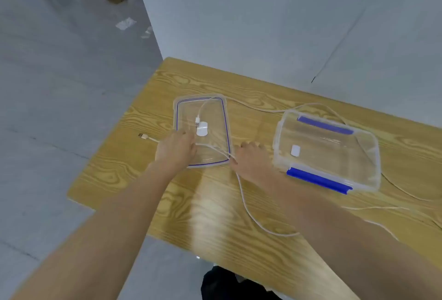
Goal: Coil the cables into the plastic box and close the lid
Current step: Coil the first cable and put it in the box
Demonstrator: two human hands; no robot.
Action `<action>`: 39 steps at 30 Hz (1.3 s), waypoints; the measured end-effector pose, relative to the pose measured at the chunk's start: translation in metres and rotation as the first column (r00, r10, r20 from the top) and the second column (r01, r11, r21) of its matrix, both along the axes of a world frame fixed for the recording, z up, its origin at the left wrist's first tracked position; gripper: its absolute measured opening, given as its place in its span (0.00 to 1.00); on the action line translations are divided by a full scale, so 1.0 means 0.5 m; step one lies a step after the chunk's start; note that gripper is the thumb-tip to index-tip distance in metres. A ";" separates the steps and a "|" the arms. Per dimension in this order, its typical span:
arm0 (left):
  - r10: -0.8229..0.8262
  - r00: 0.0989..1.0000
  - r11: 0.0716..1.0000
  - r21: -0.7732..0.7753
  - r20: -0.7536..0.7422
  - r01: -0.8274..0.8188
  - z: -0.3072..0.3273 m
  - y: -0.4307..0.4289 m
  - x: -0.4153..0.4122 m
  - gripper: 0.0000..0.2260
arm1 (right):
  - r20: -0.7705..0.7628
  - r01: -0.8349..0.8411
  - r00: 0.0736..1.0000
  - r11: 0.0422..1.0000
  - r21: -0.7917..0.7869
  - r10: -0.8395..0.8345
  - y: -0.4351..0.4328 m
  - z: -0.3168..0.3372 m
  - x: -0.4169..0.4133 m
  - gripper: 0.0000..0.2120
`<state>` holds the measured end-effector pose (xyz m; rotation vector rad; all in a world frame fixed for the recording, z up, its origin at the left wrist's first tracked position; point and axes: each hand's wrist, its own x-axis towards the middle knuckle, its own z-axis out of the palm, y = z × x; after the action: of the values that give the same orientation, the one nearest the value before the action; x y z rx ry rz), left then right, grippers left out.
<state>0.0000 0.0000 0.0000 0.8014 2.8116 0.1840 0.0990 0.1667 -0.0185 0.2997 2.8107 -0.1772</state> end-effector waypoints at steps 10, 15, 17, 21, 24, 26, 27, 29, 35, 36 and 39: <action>0.180 0.982 0.982 -0.065 0.055 -0.176 -0.118 -0.060 -0.043 0.13 | -0.068 -0.005 0.998 0.996 0.093 0.011 -0.011 -0.089 -0.021 0.14; 0.201 0.979 0.978 -0.053 0.035 -0.199 -0.143 -0.070 -0.054 0.12 | -0.105 0.009 0.994 0.998 0.063 -0.002 -0.017 -0.106 -0.027 0.11; 0.192 0.981 0.981 -0.041 0.010 -0.191 -0.147 -0.073 -0.056 0.12 | -0.120 0.020 0.993 0.998 0.053 -0.013 -0.018 -0.109 -0.029 0.11; 0.173 0.984 0.984 -0.034 -0.042 -0.175 -0.146 -0.074 -0.062 0.10 | -0.149 0.029 0.989 0.998 0.061 -0.020 -0.020 -0.110 -0.030 0.10; 0.162 0.985 0.987 -0.003 -0.065 -0.162 -0.140 -0.077 -0.066 0.09 | -0.209 0.066 0.976 0.998 -0.008 -0.067 -0.024 -0.105 -0.028 0.06; 0.162 0.984 0.987 0.038 -0.081 -0.159 -0.130 -0.077 -0.065 0.08 | -0.286 0.098 0.951 0.992 -0.077 -0.117 -0.026 -0.096 -0.024 0.02; 0.165 0.983 0.985 0.072 -0.085 -0.159 -0.122 -0.076 -0.064 0.08 | -0.322 0.110 0.936 0.988 -0.113 -0.141 -0.026 -0.089 -0.020 0.02; 0.177 0.981 0.970 0.183 -0.075 -0.161 -0.102 -0.070 -0.057 0.08 | -0.365 0.132 0.907 0.965 -0.225 -0.209 -0.022 -0.073 -0.009 0.02; 0.122 0.992 0.888 0.448 -0.011 -0.105 -0.033 -0.039 -0.019 0.04 | -0.267 0.269 0.786 0.698 -0.664 -0.557 0.015 -0.002 0.059 0.03; 0.110 0.994 0.875 0.476 -0.011 -0.091 -0.017 -0.029 -0.013 0.04 | -0.254 0.272 0.753 0.638 -0.720 -0.607 0.023 0.014 0.070 0.04; 0.067 0.997 0.835 0.549 -0.024 -0.042 0.037 0.011 0.009 0.05 | -0.221 0.253 0.648 0.480 -0.840 -0.729 0.047 0.067 0.100 0.06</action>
<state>0.0044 0.0055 0.0186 0.8315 2.8437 1.0363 0.1491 0.1903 0.0149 1.0358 2.6933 -1.8227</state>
